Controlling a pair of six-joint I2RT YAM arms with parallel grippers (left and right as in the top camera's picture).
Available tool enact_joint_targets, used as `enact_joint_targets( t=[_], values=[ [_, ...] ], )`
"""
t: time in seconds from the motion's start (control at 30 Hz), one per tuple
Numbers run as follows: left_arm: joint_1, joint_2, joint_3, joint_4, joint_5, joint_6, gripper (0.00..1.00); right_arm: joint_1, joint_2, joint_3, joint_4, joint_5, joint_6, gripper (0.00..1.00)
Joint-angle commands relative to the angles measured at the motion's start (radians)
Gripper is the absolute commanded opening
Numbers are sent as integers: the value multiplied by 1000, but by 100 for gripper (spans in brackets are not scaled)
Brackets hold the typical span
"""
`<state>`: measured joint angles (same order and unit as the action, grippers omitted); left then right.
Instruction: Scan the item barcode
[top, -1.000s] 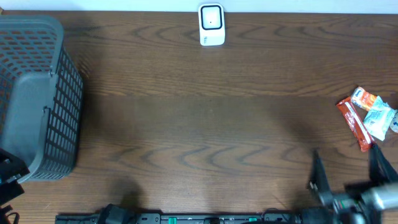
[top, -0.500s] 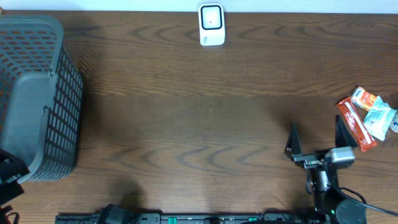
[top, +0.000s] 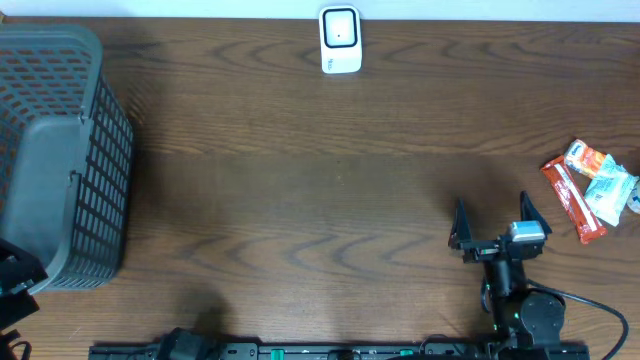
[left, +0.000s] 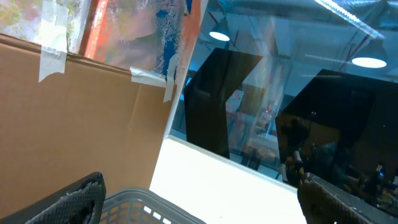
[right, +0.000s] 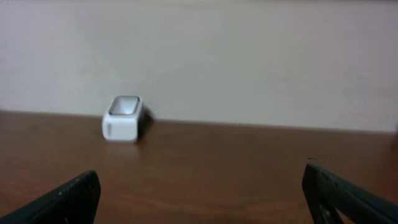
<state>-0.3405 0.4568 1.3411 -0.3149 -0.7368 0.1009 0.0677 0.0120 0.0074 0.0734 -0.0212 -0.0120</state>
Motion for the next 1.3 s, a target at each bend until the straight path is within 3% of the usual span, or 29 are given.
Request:
enact_joint_targets(
  t=[0.0, 0.1, 1.13, 1.27],
  values=[
    [2, -7, 0, 1, -9, -8, 98, -9, -6, -2, -49, 23, -4, 99],
    [2, -7, 0, 1, -9, -8, 98, -8, -6, -2, -146, 23, -4, 99],
    [2, -7, 0, -1, -9, -8, 98, -10, -5, -2, -148, 23, -4, 99],
    [2, -7, -7, -189, 80, -78, 98, -10, -5, -2, -148, 23, -4, 99]
  ],
)
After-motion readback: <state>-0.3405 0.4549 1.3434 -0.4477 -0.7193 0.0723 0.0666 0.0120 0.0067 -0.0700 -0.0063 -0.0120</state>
